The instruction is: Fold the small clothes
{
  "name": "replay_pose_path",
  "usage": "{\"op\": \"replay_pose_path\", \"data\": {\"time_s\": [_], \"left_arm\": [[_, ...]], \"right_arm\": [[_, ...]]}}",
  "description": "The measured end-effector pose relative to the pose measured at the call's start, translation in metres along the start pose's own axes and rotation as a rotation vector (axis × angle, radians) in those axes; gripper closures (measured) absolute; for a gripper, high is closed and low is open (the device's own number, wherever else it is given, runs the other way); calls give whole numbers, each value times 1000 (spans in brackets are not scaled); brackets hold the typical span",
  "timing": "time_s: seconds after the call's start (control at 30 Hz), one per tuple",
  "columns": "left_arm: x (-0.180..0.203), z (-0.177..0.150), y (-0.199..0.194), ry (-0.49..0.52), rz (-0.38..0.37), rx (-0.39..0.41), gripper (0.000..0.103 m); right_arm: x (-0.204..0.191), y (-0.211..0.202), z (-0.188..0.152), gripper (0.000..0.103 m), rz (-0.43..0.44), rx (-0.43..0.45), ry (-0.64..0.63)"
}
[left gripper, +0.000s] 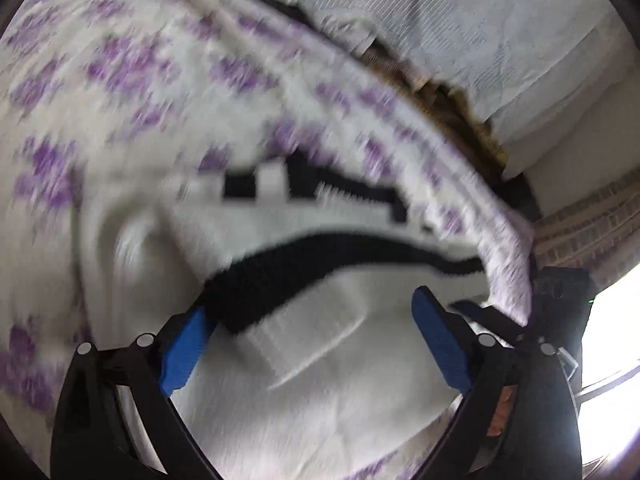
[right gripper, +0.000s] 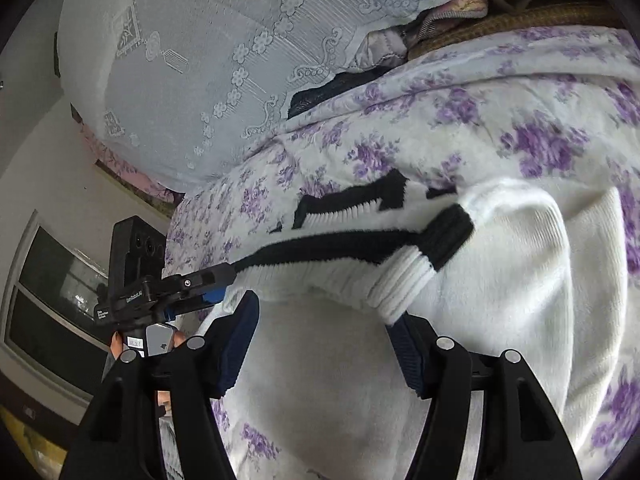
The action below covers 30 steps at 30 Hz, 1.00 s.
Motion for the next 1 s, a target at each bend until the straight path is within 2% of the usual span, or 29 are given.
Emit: {"op": "replay_pose_path", "data": {"time_s": [0.07, 0.1, 0.17, 0.2, 0.27, 0.37, 0.47, 0.5, 0.6, 0.67, 0.73, 0.83, 0.87, 0.9, 0.93, 0.97, 1.0], "left_arm": [[-10, 24, -17, -80, 12, 207, 11], [-18, 30, -24, -119, 30, 271, 11], [-30, 29, -27, -140, 52, 268, 11], [-35, 28, -28, -147, 66, 263, 11], [-38, 28, -34, -164, 77, 289, 11], [-24, 24, -42, -95, 75, 305, 11], [7, 11, -41, 64, -17, 242, 11], [16, 5, -39, 127, -36, 188, 11], [31, -13, -19, 249, -19, 15, 11], [31, -24, -7, 238, -46, -73, 11], [25, -30, 8, 204, -33, -158, 11], [27, -28, 11, 193, -47, -169, 10], [29, -21, 12, 162, -76, -143, 10], [26, -8, 13, 106, -94, -73, 10], [18, 7, 8, 28, -83, 59, 10], [5, 17, 1, -39, -27, 186, 8], [-11, 22, -3, -89, 63, 271, 5]], "right_arm": [[7, 2, 30, 38, -11, 134, 37], [16, 0, 44, 38, -27, 204, 86], [30, -5, 51, 38, -14, 276, 163], [33, -6, 46, 38, 5, 286, 170], [38, -6, 34, 38, -36, 266, 139], [35, -16, 31, 38, -32, 284, 121], [29, -24, 32, 38, 2, 291, 117], [28, -25, 31, 38, 0, 289, 111], [30, -21, 30, 38, -13, 274, 118], [33, -20, 29, 38, -11, 266, 132], [33, -20, 29, 38, -10, 265, 136], [30, -20, 29, 38, -4, 266, 128], [29, -18, 29, 37, 0, 264, 128], [28, -16, 29, 37, 6, 261, 128], [27, -15, 29, 37, 9, 259, 126], [25, -14, 28, 37, 6, 257, 117], [25, -14, 28, 37, -5, 259, 105]]}}
Point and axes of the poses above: each gripper's, at about its wrist camera, not at the fingertips, and y roughly the way its jaws point, x to its right, z to its top, the point moved 5 cm from there along y, roughly the way its jaws point, and after that the axes turned 7 degrees about x, right-handed, at the moved point
